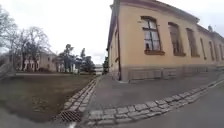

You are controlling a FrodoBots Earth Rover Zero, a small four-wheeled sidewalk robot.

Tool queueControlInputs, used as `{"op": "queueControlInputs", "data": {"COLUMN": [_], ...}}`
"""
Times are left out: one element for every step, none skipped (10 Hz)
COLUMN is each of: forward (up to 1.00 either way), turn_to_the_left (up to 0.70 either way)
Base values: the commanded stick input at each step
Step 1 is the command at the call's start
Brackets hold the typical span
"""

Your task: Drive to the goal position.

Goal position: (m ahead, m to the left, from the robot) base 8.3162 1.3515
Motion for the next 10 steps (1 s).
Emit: {"op": "queueControlInputs", "data": {"forward": [1.00,1.00,1.00,1.00,1.00,1.00,1.00,1.00,1.00,1.00], "turn_to_the_left": [0.00,0.00,0.00,0.00,0.00,0.00,0.00,0.00,0.00,0.00]}}
